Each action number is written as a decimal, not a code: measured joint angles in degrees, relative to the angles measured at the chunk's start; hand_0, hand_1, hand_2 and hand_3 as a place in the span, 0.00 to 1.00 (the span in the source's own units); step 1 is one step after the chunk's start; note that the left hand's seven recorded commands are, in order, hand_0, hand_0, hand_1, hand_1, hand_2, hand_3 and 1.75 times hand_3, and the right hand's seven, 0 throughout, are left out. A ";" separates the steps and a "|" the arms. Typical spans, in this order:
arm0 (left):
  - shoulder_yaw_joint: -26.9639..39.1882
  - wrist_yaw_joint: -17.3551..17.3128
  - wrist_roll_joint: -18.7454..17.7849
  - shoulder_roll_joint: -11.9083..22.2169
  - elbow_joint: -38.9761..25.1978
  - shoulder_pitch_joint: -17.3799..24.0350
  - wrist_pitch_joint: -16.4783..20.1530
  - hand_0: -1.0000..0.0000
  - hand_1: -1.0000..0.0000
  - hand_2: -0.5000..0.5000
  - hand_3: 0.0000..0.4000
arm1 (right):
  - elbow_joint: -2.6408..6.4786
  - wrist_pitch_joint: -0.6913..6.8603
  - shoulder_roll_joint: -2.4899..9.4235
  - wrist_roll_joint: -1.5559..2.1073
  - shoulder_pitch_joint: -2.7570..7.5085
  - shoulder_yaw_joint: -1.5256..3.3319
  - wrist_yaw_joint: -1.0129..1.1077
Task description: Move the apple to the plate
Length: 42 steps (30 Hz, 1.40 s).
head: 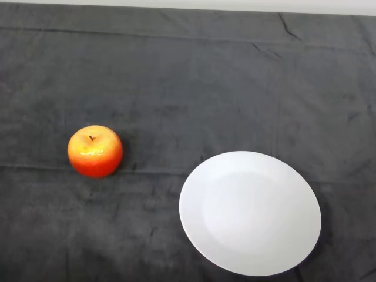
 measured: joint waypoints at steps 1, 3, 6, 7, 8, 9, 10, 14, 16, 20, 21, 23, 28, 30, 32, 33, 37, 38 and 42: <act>0.00 0.00 0.01 0.00 0.00 0.00 0.00 1.00 1.00 0.50 0.00 | 0.00 0.00 0.00 0.00 0.00 0.00 0.00; 0.02 0.00 0.02 0.00 0.00 -0.01 0.00 1.00 1.00 0.50 0.00 | 0.00 0.00 0.00 0.00 0.00 0.00 0.00; 0.09 0.00 0.04 0.00 0.00 -0.01 0.00 1.00 1.00 0.50 0.00 | 0.00 0.00 0.00 0.00 0.00 0.00 0.00; 0.12 0.00 0.04 0.00 0.00 -0.02 0.00 1.00 1.00 0.50 0.00 | 0.00 0.00 0.00 0.00 0.00 0.00 0.00; 0.13 0.00 0.04 0.00 0.00 -0.02 0.00 1.00 1.00 0.50 0.00 | 0.00 0.00 0.00 0.00 0.00 0.00 0.00; 0.13 0.00 0.04 -0.01 0.00 -0.04 0.00 1.00 1.00 0.50 0.00 | 0.00 0.00 0.00 0.00 0.00 0.00 0.00; 0.13 0.00 0.05 -0.02 0.00 -0.11 0.00 1.00 1.00 0.50 0.00 | 0.00 0.00 0.00 0.00 0.00 0.00 0.00; 0.13 0.03 0.88 -0.05 0.00 -0.52 0.00 1.00 1.00 0.50 0.00 | 0.01 -0.01 0.00 0.00 0.00 0.00 0.00; 0.09 0.06 1.83 -0.19 0.00 -0.73 0.00 1.00 1.00 0.50 0.00 | 0.01 -0.04 0.00 0.00 0.00 0.00 0.00; -0.08 0.07 2.33 -0.49 0.00 -1.97 0.16 1.00 1.00 0.50 0.00 | 0.02 -0.06 0.00 0.00 0.00 0.00 0.00; -0.12 0.05 2.39 -0.53 0.00 -2.53 0.28 1.00 1.00 0.50 0.00 | 0.02 -0.07 0.00 0.00 0.00 0.00 0.00; -0.33 -0.16 2.45 -0.69 -0.01 -3.16 0.36 1.00 1.00 0.50 0.00 | 0.02 -0.11 0.00 0.00 0.00 0.00 0.00; -1.01 -2.69 2.57 -1.66 -0.17 -3.23 1.13 1.00 1.00 0.50 0.00 | 0.03 -0.19 -0.02 0.00 0.00 0.00 0.00; -1.64 -3.74 2.59 -2.48 -0.31 -3.22 1.54 1.00 1.00 0.50 0.00 | 0.04 -0.22 -0.03 0.00 0.00 0.00 0.00; -2.50 -4.90 2.71 -3.04 -0.73 -3.17 2.74 1.00 1.00 0.50 0.00 | 0.04 -0.24 -0.03 -0.01 0.00 0.00 0.00; -2.61 -5.58 2.84 -3.58 -1.29 -3.08 3.33 1.00 1.00 0.50 0.00 | 0.04 -0.24 -0.03 -0.01 0.00 0.00 0.00; -3.92 -8.44 3.82 -5.17 -2.80 -2.54 4.48 1.00 1.00 0.50 0.00 | 0.04 -0.37 -0.03 0.00 0.00 0.00 0.00; -4.65 -9.03 3.97 -5.50 -3.05 -2.37 4.56 1.00 1.00 0.50 0.00 | 0.04 -0.39 -0.03 0.00 0.00 0.00 0.00; -5.31 -10.64 4.49 -6.80 -4.99 -1.78 5.19 1.00 1.00 0.50 0.00 | 0.04 -0.43 -0.03 -0.01 0.00 0.00 0.00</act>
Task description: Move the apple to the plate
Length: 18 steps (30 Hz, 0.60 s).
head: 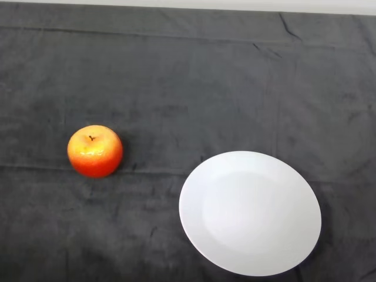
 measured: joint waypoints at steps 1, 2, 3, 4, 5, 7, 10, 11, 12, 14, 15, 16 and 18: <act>-0.10 -0.32 0.03 -0.25 -0.38 0.00 0.10 1.00 1.00 0.50 0.00 | 0.00 -0.01 0.00 0.00 0.00 0.00 0.00; -0.36 -0.68 0.07 -0.48 -0.84 0.02 0.34 1.00 1.00 0.50 0.00 | 0.00 -0.01 0.00 0.00 0.00 0.00 0.00; -1.01 -0.87 0.32 -0.63 -1.23 0.06 0.42 1.00 1.00 0.50 0.00 | 0.00 0.00 0.00 0.00 0.00 0.00 0.00; -1.60 -0.99 0.55 -0.83 -1.50 0.08 0.56 1.00 1.00 0.50 0.00 | 0.00 -0.01 -0.01 0.00 0.00 0.00 0.00; -1.96 -1.16 1.07 -1.18 -2.02 0.22 0.81 1.00 1.00 0.50 0.00 | 0.00 -0.01 -0.01 0.00 0.00 0.00 0.00; -2.50 -1.34 2.23 -1.74 -2.65 0.59 0.91 1.00 1.00 0.50 0.00 | 0.00 -0.01 -0.01 0.01 0.00 0.00 0.00; -4.26 -1.29 3.21 -3.63 -5.60 2.53 1.17 1.00 1.00 0.50 0.00 | 0.00 -0.01 -0.05 0.00 0.00 -0.01 0.00; -4.69 -1.21 3.94 -4.73 -6.53 3.07 1.39 1.00 1.00 0.50 0.00 | -0.01 -0.03 -0.04 0.00 0.00 -0.01 0.00; -5.22 -1.11 4.40 -5.72 -7.44 3.84 1.47 1.00 1.00 0.50 0.00 | -0.01 -0.04 -0.04 0.00 -0.01 -0.01 0.00; -6.88 -0.70 5.22 -7.49 -8.42 4.83 1.77 1.00 1.00 0.50 0.00 | -0.01 -0.02 -0.05 0.00 0.00 -0.01 0.00; -7.45 -0.58 5.75 -8.26 -8.93 5.33 2.03 1.00 1.00 0.50 0.00 | -0.01 -0.04 -0.02 0.00 -0.01 -0.01 0.00; -8.50 -0.50 6.48 -8.81 -9.48 6.17 2.35 1.00 1.00 0.50 0.00 | -0.01 -0.04 -0.02 0.01 0.00 -0.01 0.00; -9.54 -0.50 6.77 -9.93 -10.50 6.61 3.48 1.00 1.00 0.50 0.00 | -0.01 -0.02 -0.04 0.03 0.00 -0.02 0.00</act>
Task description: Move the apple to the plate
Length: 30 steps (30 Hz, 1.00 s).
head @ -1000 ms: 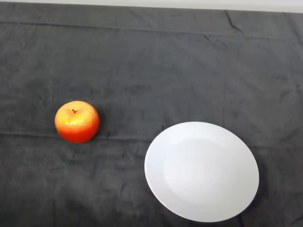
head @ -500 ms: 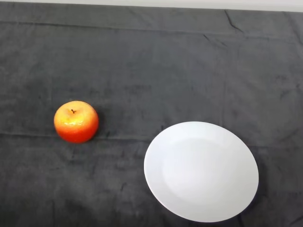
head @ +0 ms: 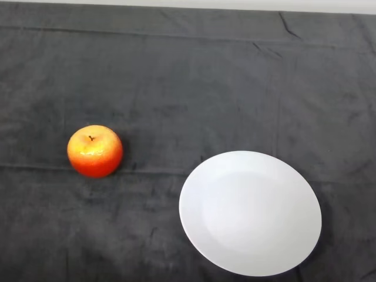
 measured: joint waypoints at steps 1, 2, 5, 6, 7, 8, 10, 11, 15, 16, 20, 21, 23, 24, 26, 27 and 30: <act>-0.65 0.02 0.02 -0.65 -0.79 0.05 0.53 1.00 1.00 0.50 0.00 | 0.00 0.00 0.00 -0.01 0.00 0.00 0.00; -1.34 0.02 0.16 -0.86 -1.36 0.12 0.84 1.00 1.00 0.50 0.00 | 0.00 0.00 0.00 -0.01 0.00 0.00 0.00; -1.91 0.00 1.29 -1.32 -4.93 0.68 1.90 1.00 1.00 0.50 0.00 | -0.03 0.00 0.00 0.00 0.00 -0.01 0.00; -1.94 -0.01 1.38 -1.31 -5.88 1.00 2.05 1.00 1.00 0.50 0.00 | -0.05 0.00 0.00 0.04 0.00 -0.01 0.00; -1.94 -0.01 1.60 -1.31 -6.70 1.26 2.37 1.00 1.00 0.50 0.00 | -0.05 0.00 0.00 0.06 0.00 -0.03 0.00; -2.01 -0.04 1.95 -1.31 -7.24 1.41 2.66 1.00 1.00 0.50 0.00 | -0.05 0.00 0.00 0.06 0.00 -0.03 0.00; -2.79 -0.05 2.10 -1.31 -7.31 1.71 3.09 1.00 1.00 0.50 0.00 | -0.05 0.00 -0.01 0.05 0.00 -0.03 0.00; -3.30 -0.07 2.23 -1.33 -7.31 2.01 3.46 1.00 1.00 0.50 0.00 | -0.05 0.00 -0.01 0.05 0.00 -0.03 0.00; -4.01 -0.07 2.53 -2.00 -7.32 2.61 4.17 1.00 1.00 0.50 0.00 | -0.05 0.02 -0.01 0.03 0.00 -0.03 0.00; -4.02 -0.06 2.57 -2.08 -7.34 2.61 4.32 1.00 1.00 0.50 0.00 | -0.05 0.02 -0.01 0.03 0.00 -0.03 0.00; -4.12 0.22 4.29 -2.59 -8.80 2.63 5.04 1.00 1.00 0.50 0.00 | -0.05 0.04 -0.05 0.03 0.00 -0.03 0.00; -4.41 0.41 4.44 -2.80 -9.34 2.63 5.11 1.00 1.00 0.50 0.00 | -0.05 0.04 -0.05 0.03 0.00 -0.03 0.00; -6.01 0.84 4.61 -2.93 -10.12 2.63 5.44 1.00 1.00 0.50 0.00 | -0.06 0.04 -0.05 0.04 0.00 -0.03 0.00; -6.27 0.89 4.84 -3.04 -10.34 2.63 5.72 1.00 1.00 0.50 0.00 | -0.06 0.04 -0.05 0.04 0.00 -0.03 0.00; -6.32 1.02 5.07 -3.85 -10.82 2.62 6.07 1.00 1.00 0.50 0.00 | -0.06 0.04 -0.05 0.05 0.00 -0.03 0.00; -6.38 1.07 5.27 -4.23 -10.93 2.63 6.17 1.00 1.00 0.50 0.00 | -0.07 0.04 -0.05 0.05 0.00 -0.03 0.00; -7.74 1.39 6.65 -4.84 -11.21 2.65 7.16 1.00 1.00 0.50 0.00 | -0.07 0.06 -0.07 0.05 0.00 -0.03 0.00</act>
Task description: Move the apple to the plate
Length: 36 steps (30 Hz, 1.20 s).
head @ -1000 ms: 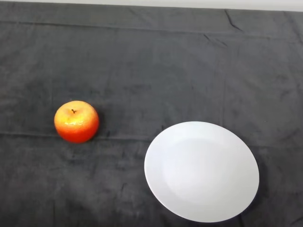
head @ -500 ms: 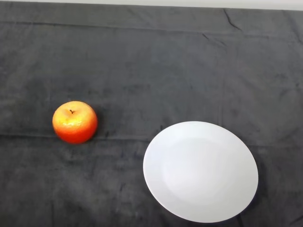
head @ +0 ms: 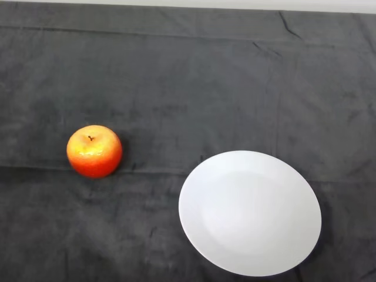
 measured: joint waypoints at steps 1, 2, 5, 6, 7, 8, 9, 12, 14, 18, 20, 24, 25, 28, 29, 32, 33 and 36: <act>-0.57 0.16 0.20 -0.20 -0.37 0.02 0.39 1.00 1.00 0.50 0.00 | -0.01 0.00 0.00 0.00 0.00 0.00 0.00; -0.91 0.28 0.28 -0.36 -0.66 0.02 0.58 1.00 1.00 0.50 0.00 | -0.02 0.01 0.00 0.00 0.00 0.00 0.00; -1.13 0.69 0.85 -1.36 -2.33 0.03 1.12 1.00 1.00 0.50 0.00 | -0.03 0.03 -0.01 -0.01 0.00 0.00 0.00; -1.53 0.72 0.98 -1.61 -2.93 0.03 1.38 1.00 1.00 0.50 0.00 | -0.04 0.03 -0.02 -0.01 0.00 0.00 0.00; -2.34 0.79 1.36 -1.66 -3.50 0.03 1.65 1.00 1.00 0.50 0.00 | -0.06 0.03 -0.02 -0.01 0.00 0.00 0.00; -2.86 0.79 2.11 -1.84 -4.02 0.03 1.83 1.00 1.00 0.50 0.00 | -0.09 0.03 -0.02 0.00 0.00 0.00 0.00; -3.14 0.81 2.18 -1.97 -4.35 0.04 1.96 1.00 1.00 0.50 0.00 | -0.10 0.03 -0.02 0.00 0.00 0.00 0.00; -4.37 1.29 2.47 -2.52 -5.29 0.02 2.32 1.00 1.00 0.50 0.00 | -0.18 0.08 -0.04 0.00 0.00 -0.01 0.00; -5.32 1.70 3.43 -2.97 -5.32 0.02 2.87 1.00 1.00 0.50 0.00 | -0.40 0.19 -0.04 0.00 0.00 -0.01 0.00; -7.09 2.20 4.62 -4.51 -5.33 0.02 3.72 1.00 1.00 0.50 0.00 | -0.77 0.59 -0.04 0.00 0.00 0.00 0.00; -7.64 2.32 4.79 -5.41 -5.33 0.02 4.07 1.00 1.00 0.50 0.00 | -0.88 0.59 -0.03 -0.01 0.00 0.00 0.00; -9.75 2.69 6.74 -6.37 -5.34 -0.06 5.19 1.00 1.00 0.50 0.00 | -1.05 0.62 -0.02 0.00 0.01 0.00 0.01; -9.89 2.69 6.90 -6.67 -5.34 -0.15 5.58 1.00 1.00 0.50 0.00 | -1.08 0.63 -0.03 0.00 0.01 0.00 0.01; -10.54 2.69 7.15 -7.06 -5.34 -0.38 6.13 1.00 1.00 0.50 0.00 | -1.34 0.63 -0.03 0.00 0.01 0.00 0.00; -11.11 2.70 7.20 -7.06 -5.34 -0.59 6.26 1.00 1.00 0.50 0.00 | -1.34 0.69 -0.03 0.00 0.02 0.00 0.01; -12.48 2.66 8.53 -7.25 -5.34 -1.42 6.70 1.00 1.00 0.50 0.00 | -1.49 0.92 -0.01 0.00 0.02 0.00 0.00; -12.72 2.64 8.94 -7.29 -5.34 -1.62 6.71 1.00 1.00 0.50 0.00 | -1.51 0.96 -0.01 0.00 0.02 0.00 0.01; -14.12 2.59 9.14 -7.61 -5.32 -2.30 6.74 1.00 1.00 0.50 0.00 | -1.53 1.01 -0.01 0.00 0.02 0.00 0.01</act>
